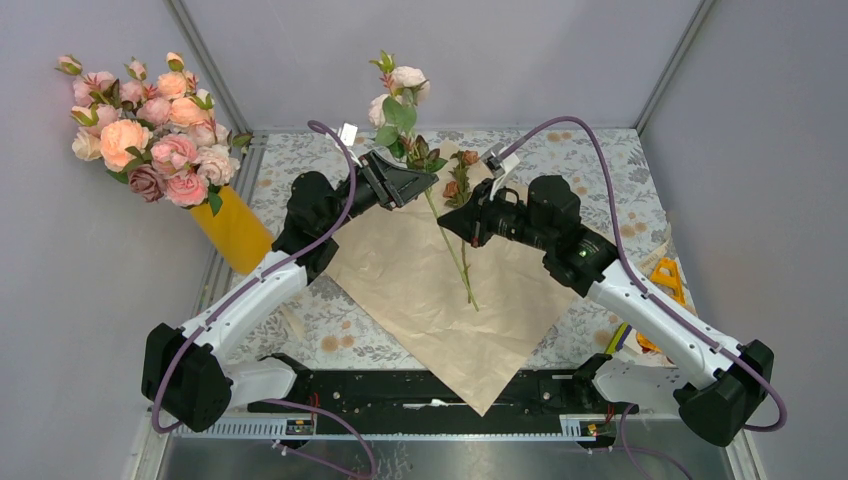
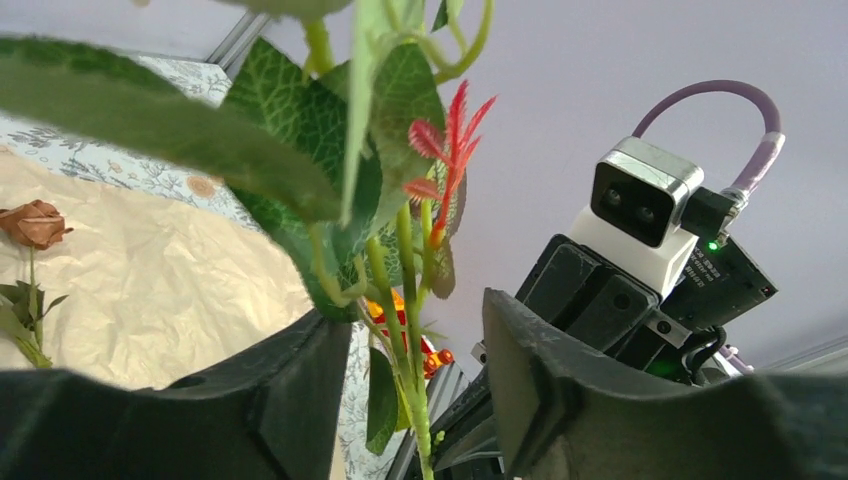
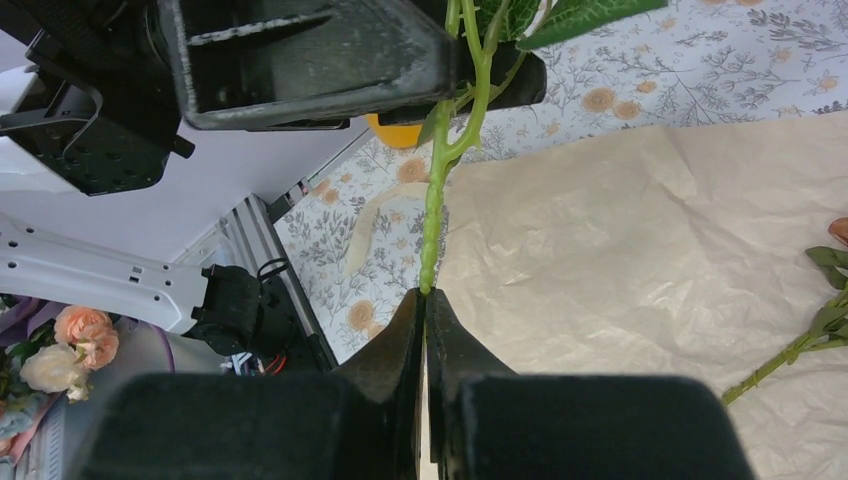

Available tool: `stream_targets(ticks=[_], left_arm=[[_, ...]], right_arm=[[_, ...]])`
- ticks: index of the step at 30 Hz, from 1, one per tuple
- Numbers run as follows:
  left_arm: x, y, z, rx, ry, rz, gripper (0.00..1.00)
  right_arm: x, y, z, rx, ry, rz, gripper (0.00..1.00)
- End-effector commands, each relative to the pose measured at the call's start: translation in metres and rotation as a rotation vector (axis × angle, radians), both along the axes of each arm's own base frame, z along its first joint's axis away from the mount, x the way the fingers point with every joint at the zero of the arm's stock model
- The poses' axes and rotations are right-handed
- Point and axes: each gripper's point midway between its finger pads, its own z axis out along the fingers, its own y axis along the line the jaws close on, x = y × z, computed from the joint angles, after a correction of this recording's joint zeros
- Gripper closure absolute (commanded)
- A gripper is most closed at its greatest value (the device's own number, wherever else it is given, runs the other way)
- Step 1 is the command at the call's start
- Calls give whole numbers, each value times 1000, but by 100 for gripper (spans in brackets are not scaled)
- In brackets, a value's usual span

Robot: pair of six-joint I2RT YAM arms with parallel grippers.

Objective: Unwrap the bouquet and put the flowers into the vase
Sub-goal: Insert the fake flower into the vase.

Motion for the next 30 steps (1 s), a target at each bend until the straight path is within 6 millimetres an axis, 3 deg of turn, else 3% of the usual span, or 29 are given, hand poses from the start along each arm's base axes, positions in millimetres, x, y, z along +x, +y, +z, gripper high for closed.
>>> stream_targets(ticks=[1,7,13,16,21,25,27,30], left_arm=[[-2,1,31,-40,-87,9,54],[-3,1,31,-38,-86,5,68],[-4,1,31,-24,-105,1,99],[-5,0,31,2,-132,-3,100],[-11,2,29,138,-246,-9,100],[-9,18,17,430,-363,12,100],[-5,38,9,617,-415,34,100],[16,80,21,776,-434,166,100]], right_arm=[[-10,4,31,35,-92,52,100],[-12,6,24,8,-81,58,100],[-11,3,15,-22,-64,43,100],[-13,2,15,-22,-71,50,100],[-15,-4,18,-21,-96,32,76],[-15,-15,17,-37,-118,-7,41],[-12,-21,11,-61,-112,-45,31],[0,-37,-6,-124,-95,-150,25]])
